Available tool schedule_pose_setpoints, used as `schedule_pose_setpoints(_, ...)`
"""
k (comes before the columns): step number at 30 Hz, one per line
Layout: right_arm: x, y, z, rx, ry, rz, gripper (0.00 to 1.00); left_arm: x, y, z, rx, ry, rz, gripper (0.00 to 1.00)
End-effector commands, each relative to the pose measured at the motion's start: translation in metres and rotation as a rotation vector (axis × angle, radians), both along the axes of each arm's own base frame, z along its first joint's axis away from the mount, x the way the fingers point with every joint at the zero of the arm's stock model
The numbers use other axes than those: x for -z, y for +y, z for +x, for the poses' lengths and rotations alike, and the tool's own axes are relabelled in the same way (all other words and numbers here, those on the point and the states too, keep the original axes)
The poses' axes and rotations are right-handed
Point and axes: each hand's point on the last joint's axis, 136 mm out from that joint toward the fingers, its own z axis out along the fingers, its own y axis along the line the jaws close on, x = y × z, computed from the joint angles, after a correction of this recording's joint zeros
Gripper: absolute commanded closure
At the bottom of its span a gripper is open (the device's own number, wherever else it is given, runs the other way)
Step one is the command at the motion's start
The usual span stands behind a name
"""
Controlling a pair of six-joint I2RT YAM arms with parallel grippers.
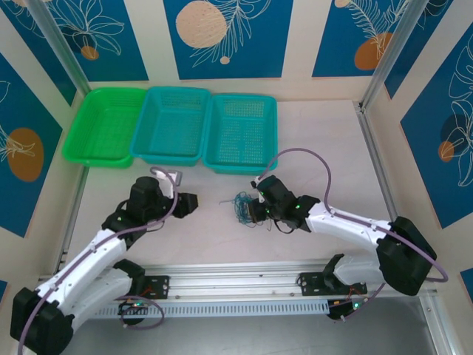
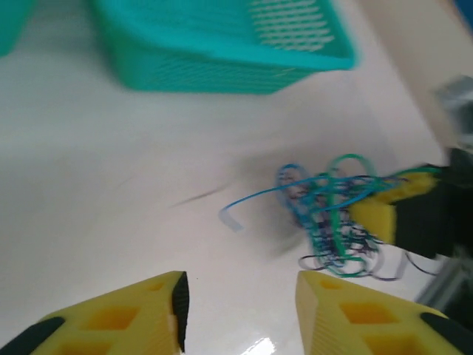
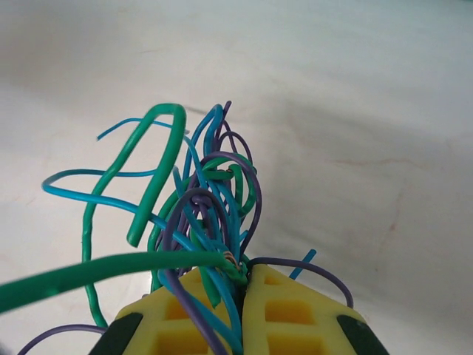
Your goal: Untangle the cables
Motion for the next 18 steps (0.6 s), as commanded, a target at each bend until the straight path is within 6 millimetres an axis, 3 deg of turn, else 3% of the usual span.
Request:
schedule_pose_setpoints(1, -0.039, 0.023, -0.013, -0.23, -0.104, 0.083, 1.0, -0.032, -0.027, -0.019, 0.234, -0.298, 0.022, 0.52)
schedule_pose_setpoints(9, -0.085, 0.04, -0.045, -0.435, -0.114, 0.256, 1.0, -0.019, -0.061, -0.05, 0.478, -0.455, 0.094, 0.41)
schedule_pose_setpoints(18, -0.108, 0.043, -0.062, -0.496, -0.112, 0.331, 1.0, 0.01, -0.067, -0.049, 0.523, -0.487, 0.191, 0.39)
